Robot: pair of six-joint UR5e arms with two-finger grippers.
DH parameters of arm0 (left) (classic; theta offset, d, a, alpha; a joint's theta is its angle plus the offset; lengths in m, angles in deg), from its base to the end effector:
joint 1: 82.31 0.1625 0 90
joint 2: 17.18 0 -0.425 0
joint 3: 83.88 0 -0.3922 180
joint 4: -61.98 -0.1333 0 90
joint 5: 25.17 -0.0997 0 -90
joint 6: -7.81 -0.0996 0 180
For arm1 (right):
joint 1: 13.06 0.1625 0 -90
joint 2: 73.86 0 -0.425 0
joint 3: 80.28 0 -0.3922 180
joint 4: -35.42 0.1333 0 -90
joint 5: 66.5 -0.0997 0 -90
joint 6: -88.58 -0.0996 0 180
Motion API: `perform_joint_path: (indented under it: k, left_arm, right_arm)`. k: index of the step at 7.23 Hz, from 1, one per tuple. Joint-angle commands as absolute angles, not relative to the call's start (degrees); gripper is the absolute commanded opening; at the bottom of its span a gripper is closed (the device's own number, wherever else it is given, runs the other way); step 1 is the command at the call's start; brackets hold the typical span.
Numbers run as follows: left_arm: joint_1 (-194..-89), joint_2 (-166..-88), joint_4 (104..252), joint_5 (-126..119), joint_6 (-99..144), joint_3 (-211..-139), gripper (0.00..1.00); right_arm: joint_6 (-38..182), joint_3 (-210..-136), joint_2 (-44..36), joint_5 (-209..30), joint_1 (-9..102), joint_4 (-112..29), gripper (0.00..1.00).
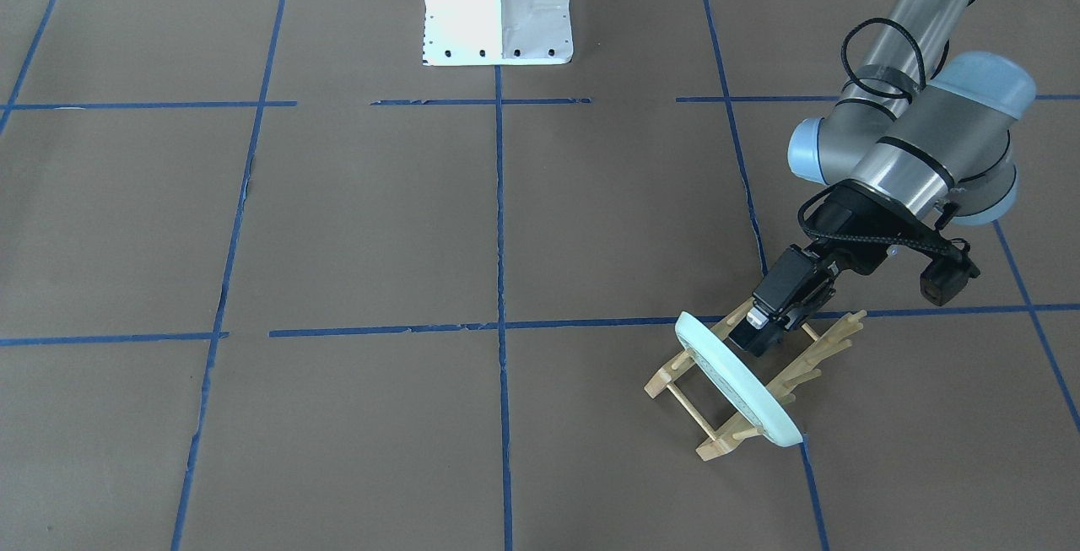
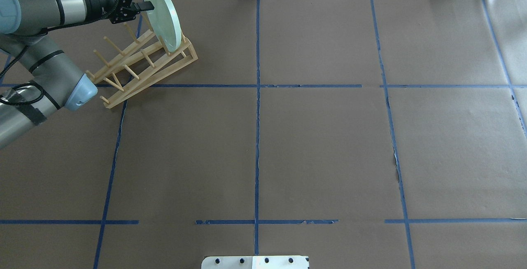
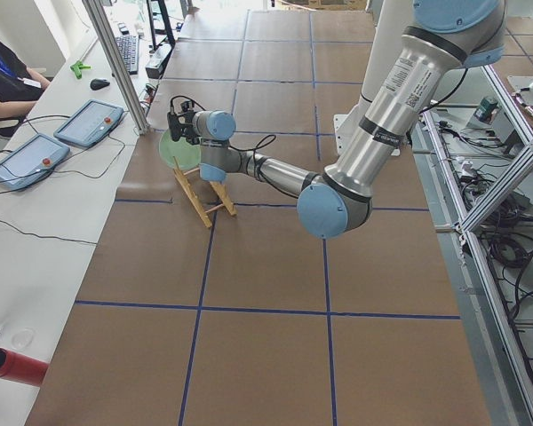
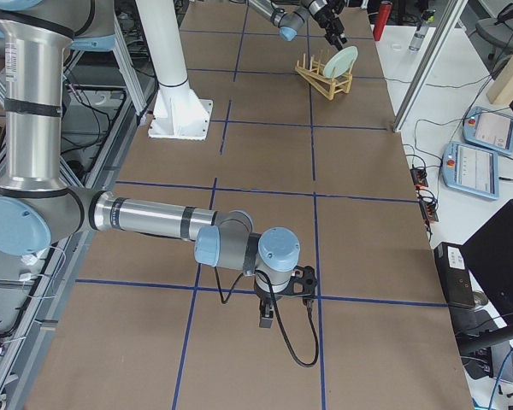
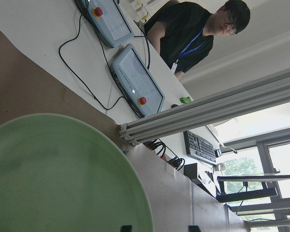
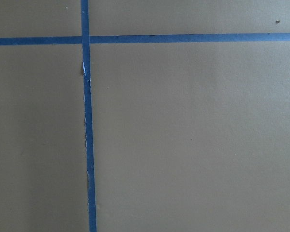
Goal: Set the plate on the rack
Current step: 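Lower the upright plate into the wooden rack slots with the left gripper, then open the left gripper and withdraw it away from the plate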
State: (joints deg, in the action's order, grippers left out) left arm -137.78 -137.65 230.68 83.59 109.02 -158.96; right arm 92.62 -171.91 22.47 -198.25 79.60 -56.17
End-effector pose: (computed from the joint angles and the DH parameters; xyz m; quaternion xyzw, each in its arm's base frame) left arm 0.3020 -0.6176 0.3172 0.1697 0.7116 -0.2692 0.6265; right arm 0.0871 -0.4314 0.7018 -0.0304 -0.3582 0.0083 0.9331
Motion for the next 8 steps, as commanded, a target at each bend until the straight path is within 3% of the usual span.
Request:
perform_joint_path:
  k: [1, 3, 5, 8]
  left_arm:
    - [-139.5, -135.8, 214.2, 93.0, 103.8, -165.2, 1.0]
    - [-140.1, -127.6, 190.1, 94.3, 82.9, -178.6, 1.0]
    - [-143.6, -122.2, 168.7, 94.7, 58.4, -186.9, 1.0]
    - [-158.6, -112.6, 155.0, 100.9, 16.5, -188.8, 1.0]
  right_arm:
    - [92.6, -171.9, 22.5, -198.2, 79.7, -56.2, 1.0]
    - [92.6, -171.9, 22.5, -198.2, 79.7, -56.2, 1.0]
    - [92.6, -171.9, 22.5, -198.2, 79.6, -56.2, 1.0]
    - [92.6, -171.9, 22.5, -198.2, 79.6, -56.2, 1.0]
